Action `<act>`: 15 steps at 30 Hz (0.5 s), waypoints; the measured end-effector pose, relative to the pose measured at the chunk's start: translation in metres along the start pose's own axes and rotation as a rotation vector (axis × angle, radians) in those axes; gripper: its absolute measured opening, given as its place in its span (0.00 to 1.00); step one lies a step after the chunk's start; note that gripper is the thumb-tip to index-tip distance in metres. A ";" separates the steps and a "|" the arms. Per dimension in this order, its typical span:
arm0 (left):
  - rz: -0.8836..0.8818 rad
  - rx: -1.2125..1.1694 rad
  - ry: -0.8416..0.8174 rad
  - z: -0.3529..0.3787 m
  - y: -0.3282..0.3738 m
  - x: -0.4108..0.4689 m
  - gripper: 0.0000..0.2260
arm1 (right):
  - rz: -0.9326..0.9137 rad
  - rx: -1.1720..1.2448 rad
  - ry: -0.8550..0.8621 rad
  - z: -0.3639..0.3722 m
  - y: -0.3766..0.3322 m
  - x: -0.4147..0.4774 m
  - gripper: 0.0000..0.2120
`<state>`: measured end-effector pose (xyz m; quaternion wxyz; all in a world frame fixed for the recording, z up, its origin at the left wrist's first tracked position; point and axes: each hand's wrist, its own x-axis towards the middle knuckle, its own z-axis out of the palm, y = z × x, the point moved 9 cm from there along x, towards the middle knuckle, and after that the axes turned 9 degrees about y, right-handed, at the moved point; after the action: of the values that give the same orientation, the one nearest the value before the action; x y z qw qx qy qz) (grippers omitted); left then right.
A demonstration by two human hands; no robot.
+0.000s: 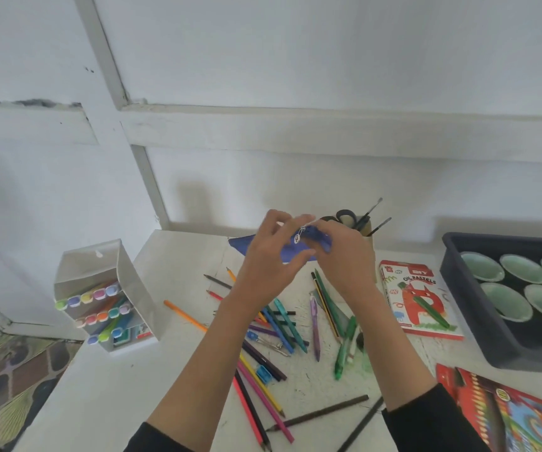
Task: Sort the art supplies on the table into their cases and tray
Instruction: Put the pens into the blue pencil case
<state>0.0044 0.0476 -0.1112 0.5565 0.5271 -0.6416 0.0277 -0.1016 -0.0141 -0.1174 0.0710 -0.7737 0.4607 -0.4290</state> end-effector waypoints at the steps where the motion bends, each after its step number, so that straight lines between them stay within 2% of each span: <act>1: 0.003 -0.018 0.024 0.002 0.005 0.000 0.15 | -0.001 0.005 0.001 -0.002 0.001 -0.001 0.06; 5: -0.049 -0.010 0.150 0.000 0.007 -0.003 0.09 | -0.022 0.034 0.018 -0.013 0.002 -0.005 0.05; 10: -0.150 -0.043 0.101 0.006 0.000 -0.011 0.06 | -0.002 0.032 -0.031 -0.020 0.006 -0.016 0.10; 11: -0.221 -0.083 0.093 0.006 -0.004 -0.012 0.04 | 0.010 0.035 -0.037 -0.022 0.009 -0.018 0.10; 15: -0.555 -0.226 0.026 0.014 -0.023 -0.020 0.09 | 0.051 0.055 0.016 -0.030 0.019 -0.025 0.10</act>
<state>0.0075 0.0422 -0.1440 0.6061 0.6168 -0.4648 -0.1901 -0.1413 0.0034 -0.1230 0.0994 -0.7560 0.4686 -0.4460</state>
